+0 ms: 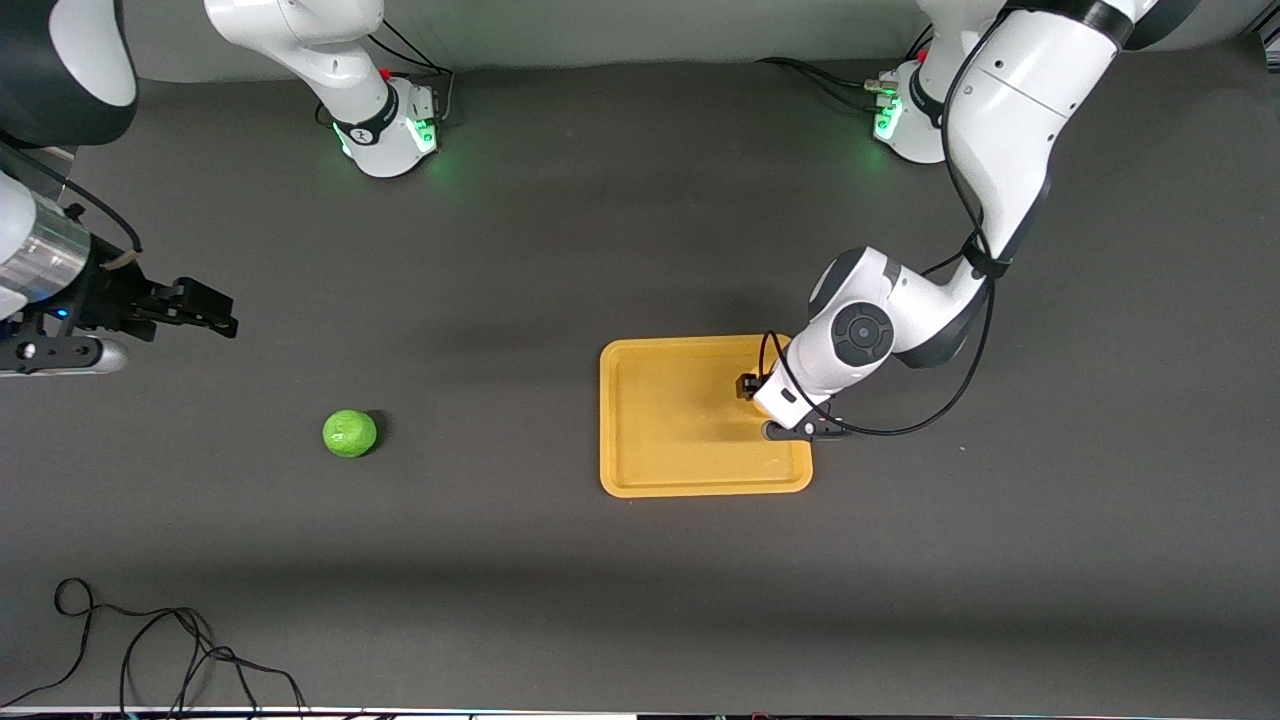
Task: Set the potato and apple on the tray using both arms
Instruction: 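Release the potato onto the tray while the right gripper reaches out, then lower the right gripper onto the green apple while the left retracts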
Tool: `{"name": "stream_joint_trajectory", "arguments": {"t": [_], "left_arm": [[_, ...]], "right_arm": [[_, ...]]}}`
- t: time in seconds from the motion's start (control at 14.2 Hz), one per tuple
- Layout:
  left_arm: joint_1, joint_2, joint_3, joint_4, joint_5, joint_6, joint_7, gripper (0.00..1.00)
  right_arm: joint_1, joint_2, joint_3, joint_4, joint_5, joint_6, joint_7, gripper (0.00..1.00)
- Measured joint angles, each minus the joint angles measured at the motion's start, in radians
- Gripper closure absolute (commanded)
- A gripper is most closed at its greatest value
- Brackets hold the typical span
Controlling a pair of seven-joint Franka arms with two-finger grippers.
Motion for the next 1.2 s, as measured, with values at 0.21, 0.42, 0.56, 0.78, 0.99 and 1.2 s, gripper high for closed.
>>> {"name": "stream_joint_trajectory", "arguments": {"t": [0.21, 0.42, 0.56, 0.78, 0.99, 1.2], "left_arm": [[0.003, -0.005, 0.006, 0.013, 0.000, 0.002, -0.001, 0.00], [0.037, -0.060, 0.011, 0.044, 0.001, -0.031, -0.002, 0.00], [0.091, -0.119, 0.014, 0.088, 0.002, -0.124, -0.001, 0.00], [0.183, -0.172, 0.016, 0.214, 0.019, -0.373, 0.079, 0.00], [0.292, -0.185, 0.018, 0.335, 0.031, -0.551, 0.245, 0.00], [0.427, -0.187, 0.017, 0.393, 0.016, -0.612, 0.432, 0.00]], "right_arm": [[-0.003, 0.010, -0.009, -0.076, 0.000, 0.074, 0.000, 0.00], [-0.007, 0.014, -0.019, -0.175, 0.000, 0.185, 0.000, 0.00], [-0.007, 0.017, -0.034, -0.262, 0.000, 0.297, 0.000, 0.00], [-0.007, 0.033, -0.045, -0.386, 0.000, 0.467, 0.000, 0.00], [-0.007, 0.087, -0.045, -0.476, 0.000, 0.645, 0.000, 0.00], [-0.005, 0.166, -0.045, -0.526, 0.000, 0.802, 0.000, 0.00]]}}
